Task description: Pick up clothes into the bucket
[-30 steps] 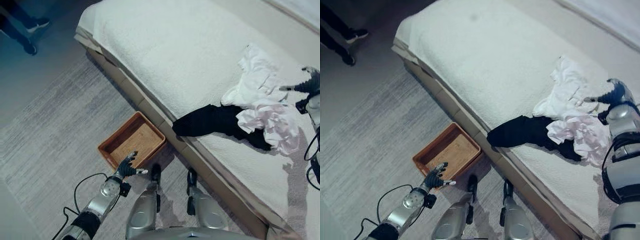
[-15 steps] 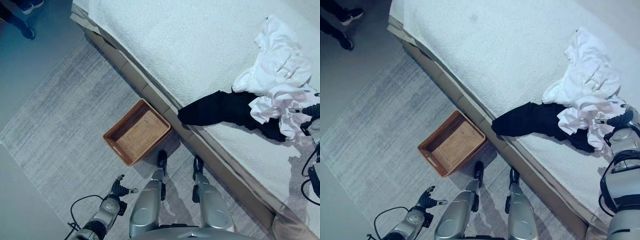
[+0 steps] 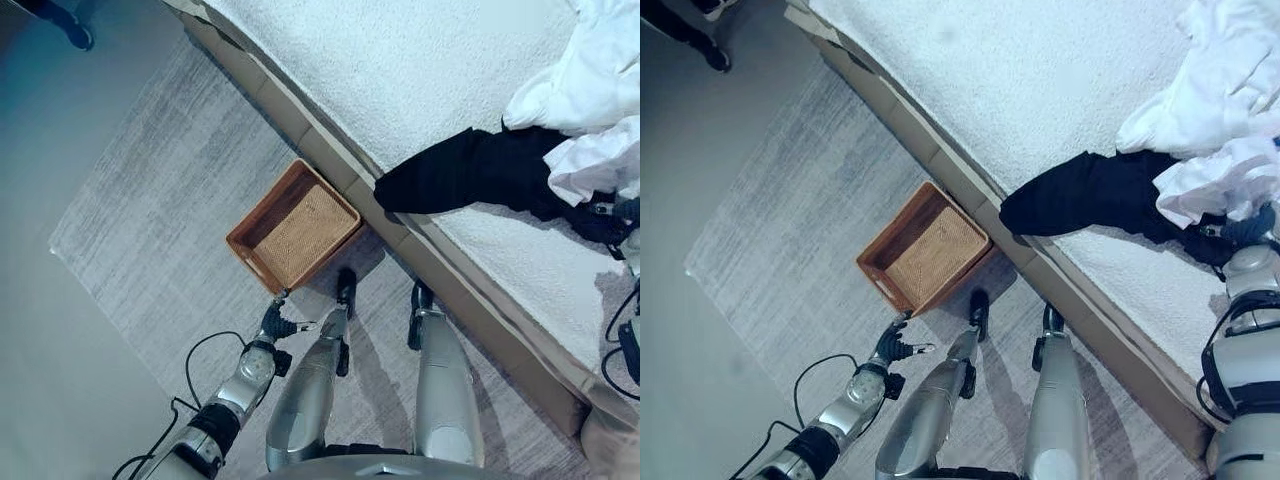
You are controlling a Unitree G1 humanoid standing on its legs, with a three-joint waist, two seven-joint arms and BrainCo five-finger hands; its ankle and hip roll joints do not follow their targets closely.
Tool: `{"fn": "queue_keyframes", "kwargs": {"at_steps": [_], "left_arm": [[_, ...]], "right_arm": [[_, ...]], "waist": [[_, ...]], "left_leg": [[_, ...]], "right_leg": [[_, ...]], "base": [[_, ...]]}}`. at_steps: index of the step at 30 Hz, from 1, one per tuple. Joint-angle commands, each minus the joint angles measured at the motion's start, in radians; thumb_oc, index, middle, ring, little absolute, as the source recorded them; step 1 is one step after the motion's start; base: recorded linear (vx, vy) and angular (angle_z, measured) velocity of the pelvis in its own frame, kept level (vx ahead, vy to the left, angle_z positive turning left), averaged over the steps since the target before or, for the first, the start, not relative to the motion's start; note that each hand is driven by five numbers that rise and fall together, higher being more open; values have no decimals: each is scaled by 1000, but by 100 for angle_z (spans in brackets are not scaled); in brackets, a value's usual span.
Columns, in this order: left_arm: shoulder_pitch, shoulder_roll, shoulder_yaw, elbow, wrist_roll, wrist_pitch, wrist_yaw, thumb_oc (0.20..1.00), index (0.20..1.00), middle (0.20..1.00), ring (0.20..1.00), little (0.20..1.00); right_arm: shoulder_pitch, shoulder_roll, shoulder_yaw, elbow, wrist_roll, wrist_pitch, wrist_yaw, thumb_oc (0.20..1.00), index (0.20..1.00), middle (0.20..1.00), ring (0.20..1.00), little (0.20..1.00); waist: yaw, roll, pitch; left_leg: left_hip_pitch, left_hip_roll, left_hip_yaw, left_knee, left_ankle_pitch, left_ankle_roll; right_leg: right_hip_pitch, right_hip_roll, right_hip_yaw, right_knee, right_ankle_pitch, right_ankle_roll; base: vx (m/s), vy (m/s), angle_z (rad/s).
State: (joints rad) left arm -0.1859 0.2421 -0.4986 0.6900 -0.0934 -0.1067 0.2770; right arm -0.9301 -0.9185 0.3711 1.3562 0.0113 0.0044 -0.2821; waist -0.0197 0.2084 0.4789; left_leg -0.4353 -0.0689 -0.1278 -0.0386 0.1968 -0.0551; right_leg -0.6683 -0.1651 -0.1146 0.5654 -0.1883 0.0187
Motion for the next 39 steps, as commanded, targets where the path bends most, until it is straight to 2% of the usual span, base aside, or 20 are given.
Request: {"fn": "queue_keyframes", "kwargs": {"at_steps": [1,2,3,4,5,9,10,11,14,15,19,20,21,22,23,25,29,33,36,39], "left_arm": [[0,-22,4,22,-16,-34,20,1000,1000,1000,1000,1000],[1,-20,7,16,-19,-35,25,1000,1000,1000,1000,1000],[1,-18,12,26,-24,-37,39,1000,1000,1000,1000,1000],[0,-18,12,26,-24,-37,39,1000,1000,1000,1000,1000],[0,-17,13,30,-25,-38,47,1000,1000,1000,1000,1000],[8,-10,30,63,-38,-46,78,1000,1000,1000,1000,1000],[8,-6,33,73,-41,-48,85,1000,1000,1000,1000,1000],[8,-6,33,73,-41,-48,85,1000,1000,1000,1000,1000],[6,8,50,88,-47,-59,91,1000,1000,1000,1000,1000],[6,8,50,88,-47,-59,91,1000,1000,1000,1000,1000],[10,29,65,92,-52,-69,77,1000,1000,1000,1000,1000],[8,38,75,104,-48,-70,68,1000,1000,1000,1000,1000],[8,38,75,104,-48,-70,68,1000,1000,1000,1000,1000],[14,47,86,108,-45,-70,64,1000,1000,1000,1000,1000],[14,47,86,108,-45,-70,64,1000,1000,1000,1000,1000],[16,52,97,133,-39,-68,57,1000,1000,1000,1000,1000],[33,70,125,159,-31,-68,42,1000,1000,1000,1000,1000],[50,88,161,191,-18,-63,40,1000,1000,1000,1000,1000],[56,97,192,227,5,-55,47,1000,1000,1000,1000,1000],[56,104,207,233,11,-51,51,1000,1000,1000,1000,1000]], "right_arm": [[-63,-66,74,37,-11,-3,-22,1000,1000,1000,1000,1000],[-73,-68,78,29,-11,-6,-32,1000,1000,1000,1000,1000],[-97,-71,82,10,-1,-17,-58,799,799,799,799,799],[-98,-71,83,10,-1,-17,-58,598,598,598,598,598],[-102,-68,85,1,3,-22,-68,216,216,216,216,216],[-132,-50,77,-72,62,-61,-111,200,200,200,200,200],[-142,-44,77,-118,99,-83,-115,200,200,200,200,200],[-142,-44,77,-118,99,-83,-115,200,200,200,200,200],[-157,-50,94,-243,155,-125,-106,200,200,200,200,200],[-157,-50,94,-243,155,-124,-106,200,200,200,200,200],[-175,-102,134,-383,210,-161,-54,200,200,200,200,200],[-189,-134,155,-450,236,-177,-26,200,200,200,200,200],[-189,-135,155,-450,236,-177,-26,200,200,200,200,200],[-192,-171,161,-522,260,-191,-16,200,200,200,200,200],[-191,-171,160,-523,260,-191,-16,200,200,200,200,200],[-189,-198,154,-580,298,-212,-1,200,200,200,200,200],[-159,-228,103,-683,395,-251,11,200,200,200,200,200],[-96,-215,-14,-773,470,-292,-18,200,200,200,200,200],[-50,-185,-113,-836,419,-297,-78,200,200,200,200,200],[-38,-176,-128,-852,387,-286,-84,200,200,200,200,200]], "waist": [[-30,-2,33],[-30,-3,41],[-30,-11,41],[-30,-12,41],[-28,-17,41],[-30,-48,41],[-33,-64,41],[-33,-64,41],[-45,-101,41],[-45,-101,41],[-53,-141,41],[-57,-161,41],[-57,-160,41],[-60,-180,41],[-60,-180,41],[-61,-200,41],[-60,-228,11],[-53,-246,-32],[-43,-252,-65],[-38,-257,-77]], "left_leg": [[2,-22,17,121,-100,3],[-15,-26,24,147,-109,2],[-78,-38,43,226,-140,1],[-80,-39,45,229,-141,1],[-111,-41,51,267,-152,2],[-197,-37,65,379,-196,10],[-207,-35,66,408,-211,11],[-208,-35,66,408,-211,11],[-204,-25,66,433,-227,6],[-204,-25,66,433,-227,6],[-178,-11,64,422,-228,0],[-159,-4,63,415,-229,-3],[-158,-4,62,415,-229,-3],[-134,4,63,413,-232,-4],[-133,4,63,413,-232,-4],[-98,10,65,409,-237,-5],[-43,24,66,385,-243,-6],[8,32,67,334,-230,-7],[55,32,64,287,-223,-5],[63,30,64,264,-208,-4]], "right_leg": [[76,-8,96,-169,102,50],[60,-9,100,-147,96,48],[7,-8,115,-101,84,41],[4,-8,117,-98,83,41],[-17,-8,123,-76,78,39],[-86,7,147,-6,64,31],[-88,12,152,7,59,30],[-89,12,152,7,59,30],[-78,23,156,4,63,32],[-78,23,156,4,64,32],[-44,34,151,-34,85,40],[-19,39,146,-54,94,44],[-19,39,146,-54,94,44],[11,43,146,-74,103,48],[12,43,146,-75,104,48],[55,48,145,-100,113,52],[125,51,139,-164,137,63],[189,55,128,-243,171,76],[249,56,115,-301,186,84],[261,53,109,-325,202,88]], "base": [[-57,-9,0],[-63,-35,6],[-42,-33,6],[-32,-49,1],[-14,-40,-7],[-9,-51,-1],[-3,-33,-13],[-2,-27,-23],[-17,-24,-15],[-13,-6,-8],[-41,-19,-7],[-44,-16,-17],[-48,0,-20],[-16,9,-11],[-24,16,-8],[-4,6,-2],[10,15,-6],[19,25,-8],[28,29,-5],[0,0,0]]}}
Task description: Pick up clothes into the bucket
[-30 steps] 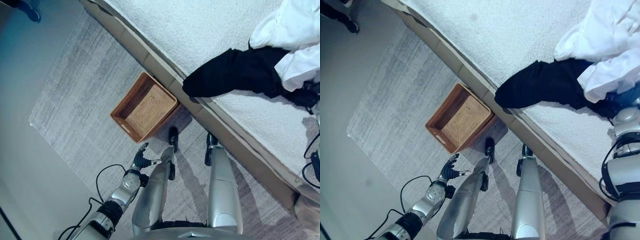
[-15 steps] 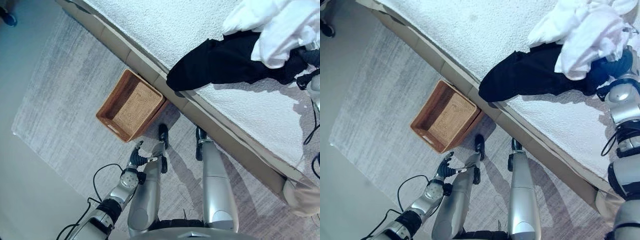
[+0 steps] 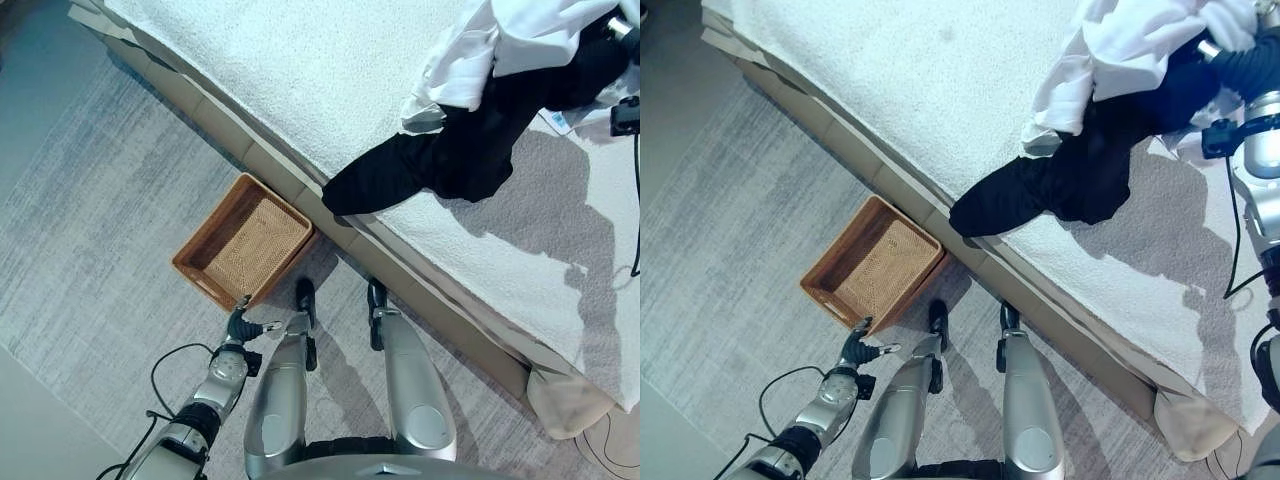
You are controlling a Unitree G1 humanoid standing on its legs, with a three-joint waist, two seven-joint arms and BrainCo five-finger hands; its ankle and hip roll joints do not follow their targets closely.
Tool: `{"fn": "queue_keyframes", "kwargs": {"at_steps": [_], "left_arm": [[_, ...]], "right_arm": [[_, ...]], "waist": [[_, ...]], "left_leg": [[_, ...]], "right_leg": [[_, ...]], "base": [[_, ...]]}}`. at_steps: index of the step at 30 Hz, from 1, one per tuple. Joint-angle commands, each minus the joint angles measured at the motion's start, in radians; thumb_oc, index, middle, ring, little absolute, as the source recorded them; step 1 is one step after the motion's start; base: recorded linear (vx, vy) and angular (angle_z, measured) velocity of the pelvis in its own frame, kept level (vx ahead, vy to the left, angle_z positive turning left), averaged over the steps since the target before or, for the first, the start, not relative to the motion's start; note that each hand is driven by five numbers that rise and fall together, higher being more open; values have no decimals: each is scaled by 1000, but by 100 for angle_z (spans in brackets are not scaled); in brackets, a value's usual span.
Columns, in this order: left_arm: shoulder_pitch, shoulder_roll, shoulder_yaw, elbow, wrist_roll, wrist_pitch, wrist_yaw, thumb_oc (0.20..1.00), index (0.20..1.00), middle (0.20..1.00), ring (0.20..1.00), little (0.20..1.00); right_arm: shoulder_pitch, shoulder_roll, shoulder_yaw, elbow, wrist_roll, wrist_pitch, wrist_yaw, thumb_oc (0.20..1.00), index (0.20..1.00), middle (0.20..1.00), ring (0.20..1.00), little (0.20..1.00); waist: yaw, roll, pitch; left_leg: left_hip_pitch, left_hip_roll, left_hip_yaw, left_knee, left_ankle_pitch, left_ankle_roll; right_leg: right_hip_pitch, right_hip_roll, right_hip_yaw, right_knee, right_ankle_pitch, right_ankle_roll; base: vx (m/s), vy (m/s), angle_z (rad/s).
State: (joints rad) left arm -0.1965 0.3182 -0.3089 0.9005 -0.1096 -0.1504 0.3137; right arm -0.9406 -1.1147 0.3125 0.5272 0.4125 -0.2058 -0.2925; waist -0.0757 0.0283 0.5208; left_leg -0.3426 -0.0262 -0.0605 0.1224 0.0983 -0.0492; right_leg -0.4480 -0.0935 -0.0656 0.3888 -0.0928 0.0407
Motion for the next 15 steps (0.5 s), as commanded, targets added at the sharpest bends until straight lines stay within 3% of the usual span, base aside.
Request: {"fn": "queue_keyframes", "kwargs": {"at_steps": [1,2,3,11,12,15], "left_arm": [[66,30,23,35,31,-6,15,1000,1000,1000,1000,1000],[69,35,29,31,30,-7,14,1000,1000,1000,1000,1000],[70,35,29,30,30,-6,14,1000,1000,1000,1000,1000],[82,44,30,35,36,-4,-16,1000,1000,1000,1000,1000],[83,43,29,32,38,-7,-21,1000,1000,1000,1000,1000],[92,42,17,23,37,-14,-35,1000,1000,1000,1000,1000]], "right_arm": [[-26,22,-64,-11,-31,-66,-69,200,200,200,200,200],[-25,8,-36,-1,-61,-40,-39,925,925,925,925,925],[-28,8,-34,1,-60,-40,-38,1000,1000,1000,1000,1000],[-44,-89,157,28,-10,5,164,1000,1000,1000,1000,1000],[-50,-100,186,29,1,7,187,200,200,200,200,200],[-44,-131,249,12,22,-1,241,200,200,200,200,200]], "waist": [[21,-80,-125],[29,-84,-132],[28,-84,-132],[37,-103,-134],[37,-102,-131],[39,-101,-122]], "left_leg": [[-23,-14,-4,89,-102,-9],[-14,-13,-4,68,-90,-10],[-13,-13,-4,66,-89,-10],[-10,-10,-5,41,-61,-15],[-9,-12,-7,43,-61,-15],[-7,-13,-9,51,-63,-16]], "right_leg": [[52,-19,57,-162,113,67],[65,-22,49,-186,125,70],[66,-22,49,-189,126,70],[81,-26,31,-218,147,73],[82,-26,30,-213,144,72],[83,-29,31,-201,137,70]], "base": [[-13,30,0],[0,0,0],[0,0,0],[-15,9,7],[1,17,5],[2,15,3]]}}
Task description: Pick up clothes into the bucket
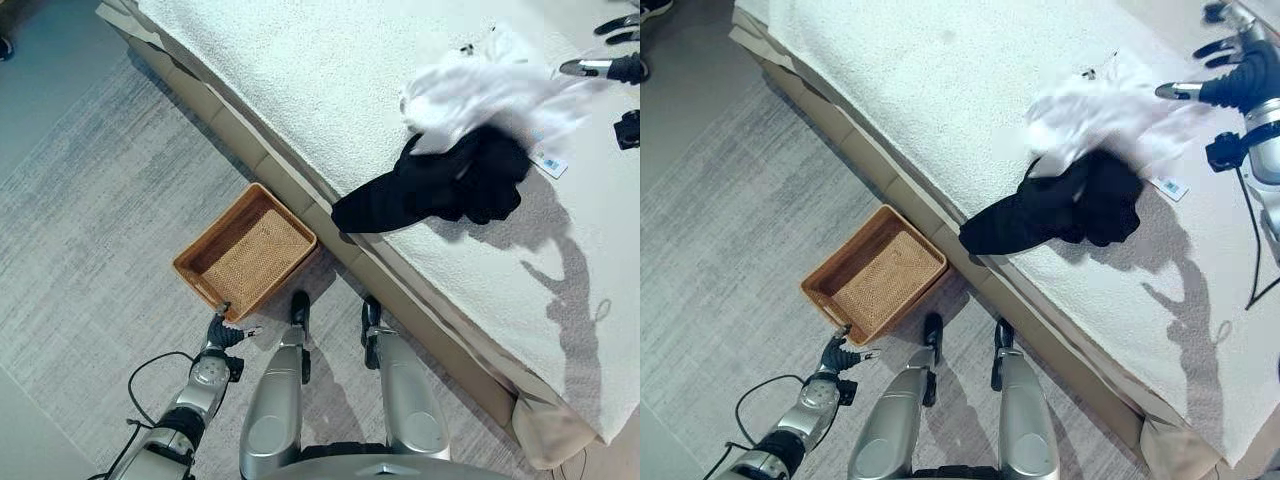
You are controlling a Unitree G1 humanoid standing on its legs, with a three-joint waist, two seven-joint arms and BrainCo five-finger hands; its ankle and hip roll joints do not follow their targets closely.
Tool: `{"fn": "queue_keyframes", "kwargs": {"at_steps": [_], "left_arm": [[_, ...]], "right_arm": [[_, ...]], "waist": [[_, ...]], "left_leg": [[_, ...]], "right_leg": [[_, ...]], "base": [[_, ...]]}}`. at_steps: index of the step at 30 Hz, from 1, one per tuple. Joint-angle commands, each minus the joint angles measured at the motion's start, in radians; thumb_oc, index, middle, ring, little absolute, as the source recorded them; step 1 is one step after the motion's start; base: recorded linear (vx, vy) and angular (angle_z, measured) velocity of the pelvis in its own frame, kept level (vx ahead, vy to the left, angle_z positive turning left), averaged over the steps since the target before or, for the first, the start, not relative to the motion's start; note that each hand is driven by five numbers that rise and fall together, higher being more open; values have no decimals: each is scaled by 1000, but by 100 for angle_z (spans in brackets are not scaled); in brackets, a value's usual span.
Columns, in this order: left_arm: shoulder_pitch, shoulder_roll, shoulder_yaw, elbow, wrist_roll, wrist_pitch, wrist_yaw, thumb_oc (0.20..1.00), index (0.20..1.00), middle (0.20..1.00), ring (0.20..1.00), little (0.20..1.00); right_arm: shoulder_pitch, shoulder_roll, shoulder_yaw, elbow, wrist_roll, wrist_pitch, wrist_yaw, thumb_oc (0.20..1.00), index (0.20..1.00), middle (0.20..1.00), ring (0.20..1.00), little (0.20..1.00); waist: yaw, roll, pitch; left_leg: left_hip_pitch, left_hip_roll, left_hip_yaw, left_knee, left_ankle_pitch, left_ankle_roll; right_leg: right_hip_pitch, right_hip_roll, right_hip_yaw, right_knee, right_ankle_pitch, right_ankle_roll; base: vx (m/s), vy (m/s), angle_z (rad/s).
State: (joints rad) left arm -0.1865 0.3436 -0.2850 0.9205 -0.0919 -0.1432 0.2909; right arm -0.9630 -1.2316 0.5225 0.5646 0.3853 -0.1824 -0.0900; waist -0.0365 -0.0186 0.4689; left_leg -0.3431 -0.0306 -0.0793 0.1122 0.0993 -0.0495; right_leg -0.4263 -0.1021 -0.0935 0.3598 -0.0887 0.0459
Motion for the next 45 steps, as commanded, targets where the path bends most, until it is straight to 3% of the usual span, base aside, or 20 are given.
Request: {"fn": "queue_keyframes", "kwargs": {"at_steps": [1,10,15,16,17,26,31,45], "left_arm": [[82,17,-7,3,20,-21,-13,1000,1000,1000,1000,1000],[67,12,-24,7,30,-23,-24,1000,1000,1000,1000,1000],[62,9,-29,11,36,-19,-15,1000,1000,1000,1000,1000],[60,9,-30,8,36,-19,-12,1000,1000,1000,1000,1000],[58,9,-30,9,38,-16,-7,1000,1000,1000,1000,1000],[32,-11,-53,0,19,4,55,1000,1000,1000,1000,1000],[-4,-26,-94,37,14,12,81,1000,1000,1000,1000,1000],[-72,-40,-197,-22,-58,-17,71,1000,1000,1000,1000,1000]], "right_arm": [[-23,-14,40,-25,49,-25,38,200,200,200,200,200],[-27,-2,106,-35,24,-19,74,200,200,200,200,200],[-42,9,127,-9,-78,0,38,200,200,200,200,200],[-44,20,121,7,-100,6,21,567,567,567,567,567],[-46,37,115,22,-136,13,0,1000,1000,1000,1000,1000],[-129,210,8,264,-306,73,-225,1000,1000,1000,1000,1000],[-210,268,-16,385,-303,82,-314,1000,1000,1000,1000,1000],[-337,342,70,656,-268,95,-310,1000,1000,1000,1000,1000]], "waist": [[0,-53,-70],[7,-44,-46],[9,-41,-37],[10,-39,-33],[11,-36,-29],[35,3,32],[40,10,51],[70,41,51]], "left_leg": [[-6,-9,10,61,-64,-16],[-11,-9,4,59,-55,-17],[-14,-9,1,61,-55,-17],[-17,-10,2,65,-56,-16],[-22,-11,3,69,-57,-15],[-85,-19,-3,111,-58,-3],[-162,-28,-17,163,-70,1],[-299,-37,-89,136,-24,-14]], "right_leg": [[62,-20,59,-171,133,65],[57,-20,54,-165,128,64],[53,-22,53,-162,127,64],[50,-23,54,-160,128,63],[44,-24,55,-155,127,63],[-22,-27,47,-81,97,53],[-94,-33,37,-4,61,43],[-251,-55,-11,100,8,31]], "base": [[0,0,0],[0,0,0],[0,0,0],[0,0,0],[0,0,0],[-6,1,0],[-7,-16,8],[16,-51,18]]}}
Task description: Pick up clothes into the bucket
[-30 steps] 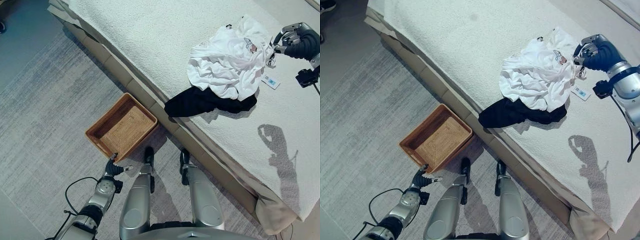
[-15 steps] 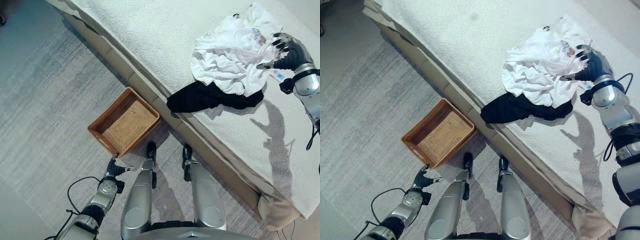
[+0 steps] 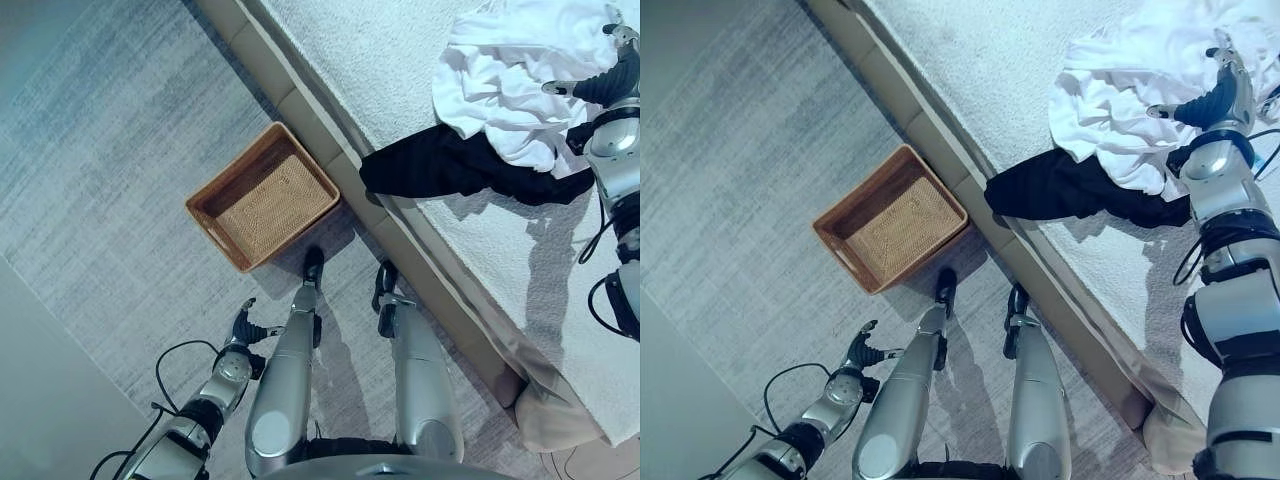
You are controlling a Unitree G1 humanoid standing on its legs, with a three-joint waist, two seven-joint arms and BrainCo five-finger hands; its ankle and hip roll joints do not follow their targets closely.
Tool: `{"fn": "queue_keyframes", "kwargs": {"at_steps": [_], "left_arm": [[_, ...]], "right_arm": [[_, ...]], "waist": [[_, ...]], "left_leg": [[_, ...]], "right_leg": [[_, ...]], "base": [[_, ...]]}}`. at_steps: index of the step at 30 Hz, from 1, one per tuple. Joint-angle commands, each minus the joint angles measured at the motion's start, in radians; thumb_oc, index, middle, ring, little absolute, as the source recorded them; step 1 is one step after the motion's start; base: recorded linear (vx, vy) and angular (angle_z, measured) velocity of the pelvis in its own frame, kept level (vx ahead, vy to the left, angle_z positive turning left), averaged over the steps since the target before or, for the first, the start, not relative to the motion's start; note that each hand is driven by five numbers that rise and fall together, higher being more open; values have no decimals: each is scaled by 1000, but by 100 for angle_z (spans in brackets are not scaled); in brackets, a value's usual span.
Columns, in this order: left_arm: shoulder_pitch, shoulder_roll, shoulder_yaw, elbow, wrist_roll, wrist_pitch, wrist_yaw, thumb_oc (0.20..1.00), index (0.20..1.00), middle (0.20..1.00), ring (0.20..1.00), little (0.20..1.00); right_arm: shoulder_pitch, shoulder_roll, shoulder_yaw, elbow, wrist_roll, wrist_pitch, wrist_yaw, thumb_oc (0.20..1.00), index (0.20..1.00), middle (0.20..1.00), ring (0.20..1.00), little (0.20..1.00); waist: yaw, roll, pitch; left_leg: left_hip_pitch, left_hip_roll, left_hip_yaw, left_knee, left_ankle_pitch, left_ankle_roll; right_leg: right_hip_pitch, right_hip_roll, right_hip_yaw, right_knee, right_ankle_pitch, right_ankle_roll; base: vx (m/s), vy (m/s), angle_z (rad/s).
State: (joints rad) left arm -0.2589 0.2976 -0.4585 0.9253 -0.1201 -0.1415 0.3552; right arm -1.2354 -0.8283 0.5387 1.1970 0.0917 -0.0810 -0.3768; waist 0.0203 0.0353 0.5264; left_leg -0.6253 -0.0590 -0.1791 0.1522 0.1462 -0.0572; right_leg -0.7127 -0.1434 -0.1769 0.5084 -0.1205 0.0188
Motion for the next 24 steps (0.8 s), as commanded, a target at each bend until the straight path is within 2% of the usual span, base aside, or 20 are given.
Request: {"fn": "queue_keyframes", "kwargs": {"at_steps": [1,8,9,10,11,22,24], "left_arm": [[-8,4,-33,-36,-26,-23,13,1000,1000,1000,1000,1000],[-42,-5,-66,-40,-23,-29,15,1000,1000,1000,1000,1000],[-44,-4,-69,-42,-21,-30,15,1000,1000,1000,1000,1000],[-46,-5,-68,-41,-21,-31,16,1000,1000,1000,1000,1000],[-48,-10,-67,-37,-26,-34,18,1000,1000,1000,1000,1000],[-58,-15,-64,-39,-28,-47,34,1000,1000,1000,1000,1000],[-57,-16,-48,-40,-38,-51,42,1000,1000,1000,1000,1000]], "right_arm": [[-65,-55,57,38,24,-6,-24,1000,1000,1000,1000,1000],[-65,-26,86,76,11,-5,-1,1000,1000,1000,1000,1000],[-63,-24,93,74,7,-6,12,485,485,485,485,485],[-62,-22,102,75,2,-5,22,366,366,366,366,366],[-61,-19,110,79,-6,-6,28,200,200,200,200,200],[-78,-28,121,46,-8,-24,10,200,200,200,200,200],[-85,-37,119,10,1,-34,-2,200,200,200,200,200]], "waist": [[16,-10,-6],[25,4,-6],[26,6,-6],[27,7,-6],[27,9,-6],[24,5,-6],[22,-5,-6]], "left_leg": [[-26,-9,6,90,-66,-9],[-49,-8,-7,61,-46,-15],[-50,-7,-7,56,-43,-16],[-51,-6,-8,52,-41,-16],[-52,-6,-9,47,-39,-17],[-50,-7,-9,53,-41,-19],[-40,-5,-7,58,-48,-20]], "right_leg": [[22,-16,68,-42,39,59],[-18,-24,54,-31,35,61],[-23,-26,53,-29,34,61],[-27,-27,52,-26,33,61],[-29,-29,51,-25,33,62],[-30,-29,55,-21,34,66],[-17,-28,55,-22,34,67]], "base": [[4,-28,12],[9,-23,5],[0,0,0],[0,0,0],[0,0,0],[1,0,0],[0,0,0]]}}
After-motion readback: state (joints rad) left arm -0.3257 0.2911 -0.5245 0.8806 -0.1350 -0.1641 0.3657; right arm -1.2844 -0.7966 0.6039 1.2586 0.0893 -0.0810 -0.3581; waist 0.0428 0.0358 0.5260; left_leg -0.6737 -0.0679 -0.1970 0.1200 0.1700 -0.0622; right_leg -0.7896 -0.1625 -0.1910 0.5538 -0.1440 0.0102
